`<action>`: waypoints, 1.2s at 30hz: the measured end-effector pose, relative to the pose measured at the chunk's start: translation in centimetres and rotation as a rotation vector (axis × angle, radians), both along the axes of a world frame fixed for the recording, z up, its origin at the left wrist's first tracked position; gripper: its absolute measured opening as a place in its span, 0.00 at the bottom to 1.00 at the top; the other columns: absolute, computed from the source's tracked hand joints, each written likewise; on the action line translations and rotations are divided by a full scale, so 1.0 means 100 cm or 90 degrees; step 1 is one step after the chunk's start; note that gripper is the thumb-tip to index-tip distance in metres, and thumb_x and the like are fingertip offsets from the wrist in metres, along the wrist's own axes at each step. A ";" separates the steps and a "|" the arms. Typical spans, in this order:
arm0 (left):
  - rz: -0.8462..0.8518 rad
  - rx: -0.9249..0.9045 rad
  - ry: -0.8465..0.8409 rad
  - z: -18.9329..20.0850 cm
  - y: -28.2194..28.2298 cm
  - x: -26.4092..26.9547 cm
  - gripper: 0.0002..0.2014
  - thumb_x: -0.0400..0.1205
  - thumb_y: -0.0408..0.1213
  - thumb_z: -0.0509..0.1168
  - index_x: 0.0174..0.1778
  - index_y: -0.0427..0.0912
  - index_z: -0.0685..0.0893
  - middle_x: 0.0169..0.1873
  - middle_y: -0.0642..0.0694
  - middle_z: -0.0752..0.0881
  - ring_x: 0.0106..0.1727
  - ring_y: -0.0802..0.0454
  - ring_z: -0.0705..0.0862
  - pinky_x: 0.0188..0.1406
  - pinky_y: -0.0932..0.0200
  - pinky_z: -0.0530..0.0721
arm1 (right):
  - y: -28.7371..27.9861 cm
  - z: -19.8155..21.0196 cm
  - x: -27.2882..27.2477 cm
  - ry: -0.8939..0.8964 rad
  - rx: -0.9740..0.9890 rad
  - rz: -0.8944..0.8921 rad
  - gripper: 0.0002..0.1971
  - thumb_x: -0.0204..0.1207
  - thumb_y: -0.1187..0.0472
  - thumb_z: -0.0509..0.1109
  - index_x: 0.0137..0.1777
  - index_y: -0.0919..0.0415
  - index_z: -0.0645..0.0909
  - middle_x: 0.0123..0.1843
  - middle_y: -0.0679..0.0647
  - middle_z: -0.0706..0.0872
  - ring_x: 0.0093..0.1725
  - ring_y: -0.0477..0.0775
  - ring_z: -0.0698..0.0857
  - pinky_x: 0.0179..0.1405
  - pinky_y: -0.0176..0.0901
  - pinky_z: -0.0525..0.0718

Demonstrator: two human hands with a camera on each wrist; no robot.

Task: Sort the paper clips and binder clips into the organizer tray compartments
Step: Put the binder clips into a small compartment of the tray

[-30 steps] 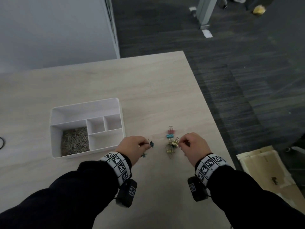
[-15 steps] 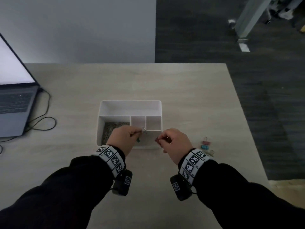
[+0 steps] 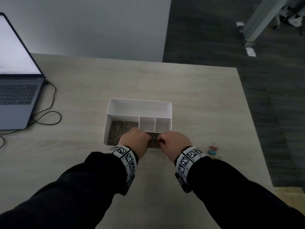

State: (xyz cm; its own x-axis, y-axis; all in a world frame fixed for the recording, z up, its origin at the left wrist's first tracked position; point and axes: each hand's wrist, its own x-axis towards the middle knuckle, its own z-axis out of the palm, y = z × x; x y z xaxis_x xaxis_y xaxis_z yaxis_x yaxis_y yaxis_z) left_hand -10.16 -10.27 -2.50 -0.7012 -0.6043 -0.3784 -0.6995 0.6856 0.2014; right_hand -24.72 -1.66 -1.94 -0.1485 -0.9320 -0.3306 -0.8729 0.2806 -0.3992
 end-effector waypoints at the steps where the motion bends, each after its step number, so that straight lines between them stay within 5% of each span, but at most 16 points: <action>1: 0.002 -0.002 -0.006 0.000 0.001 0.001 0.15 0.83 0.41 0.57 0.60 0.64 0.81 0.50 0.50 0.86 0.58 0.45 0.78 0.49 0.48 0.82 | 0.001 0.000 -0.002 0.013 0.012 0.005 0.13 0.78 0.54 0.61 0.56 0.46 0.84 0.54 0.52 0.86 0.55 0.58 0.84 0.50 0.47 0.79; 8: 0.028 0.004 0.022 -0.001 0.005 0.002 0.12 0.83 0.40 0.55 0.55 0.57 0.82 0.48 0.49 0.87 0.54 0.44 0.81 0.48 0.46 0.85 | 0.027 -0.009 -0.019 -0.070 -0.055 0.034 0.13 0.80 0.58 0.62 0.57 0.48 0.86 0.57 0.49 0.87 0.57 0.52 0.83 0.55 0.46 0.81; 13: 0.047 0.045 0.219 0.009 0.016 -0.005 0.10 0.81 0.42 0.61 0.50 0.50 0.88 0.42 0.51 0.86 0.45 0.49 0.84 0.45 0.57 0.82 | 0.064 -0.013 -0.057 -0.136 -0.244 -0.187 0.08 0.74 0.66 0.71 0.50 0.57 0.88 0.48 0.52 0.88 0.39 0.42 0.78 0.48 0.40 0.80; 16: 0.023 0.089 0.264 0.018 0.032 -0.022 0.08 0.80 0.42 0.63 0.48 0.52 0.87 0.40 0.54 0.84 0.43 0.52 0.83 0.45 0.55 0.83 | 0.092 -0.016 -0.093 -0.118 -0.234 -0.375 0.09 0.75 0.65 0.69 0.49 0.52 0.88 0.50 0.50 0.88 0.39 0.47 0.84 0.50 0.46 0.84; 19: -0.008 0.144 0.274 0.023 0.055 -0.045 0.11 0.81 0.42 0.62 0.56 0.54 0.86 0.48 0.56 0.87 0.45 0.59 0.81 0.52 0.60 0.81 | 0.122 -0.019 -0.127 -0.089 -0.175 -0.481 0.10 0.77 0.63 0.64 0.51 0.51 0.86 0.53 0.50 0.86 0.43 0.47 0.83 0.52 0.40 0.79; 23: -0.079 0.180 0.221 0.018 0.076 -0.068 0.16 0.82 0.45 0.62 0.66 0.56 0.79 0.58 0.57 0.82 0.42 0.64 0.75 0.55 0.61 0.79 | 0.142 -0.026 -0.138 -0.085 -0.093 -0.455 0.12 0.77 0.63 0.64 0.55 0.51 0.84 0.57 0.52 0.83 0.55 0.52 0.82 0.61 0.44 0.78; 27: -0.173 0.210 0.071 -0.008 0.117 -0.123 0.32 0.76 0.56 0.63 0.76 0.61 0.61 0.73 0.58 0.67 0.53 0.53 0.84 0.58 0.51 0.83 | 0.194 -0.031 -0.146 -0.115 -0.009 -0.401 0.19 0.76 0.54 0.70 0.67 0.48 0.78 0.62 0.47 0.76 0.45 0.46 0.81 0.59 0.45 0.81; 30: -0.173 0.179 0.036 -0.014 0.120 -0.131 0.41 0.73 0.57 0.67 0.80 0.57 0.56 0.77 0.54 0.61 0.63 0.47 0.82 0.59 0.53 0.78 | 0.189 -0.038 -0.124 -0.127 0.011 -0.283 0.30 0.70 0.49 0.77 0.72 0.50 0.74 0.63 0.47 0.73 0.58 0.49 0.79 0.68 0.41 0.75; 36: -0.221 0.217 0.090 -0.042 0.134 -0.162 0.44 0.66 0.48 0.71 0.78 0.56 0.59 0.79 0.51 0.61 0.71 0.42 0.76 0.71 0.50 0.76 | 0.190 -0.057 -0.117 -0.121 -0.031 -0.343 0.21 0.65 0.54 0.76 0.59 0.56 0.81 0.60 0.54 0.76 0.51 0.61 0.85 0.54 0.54 0.84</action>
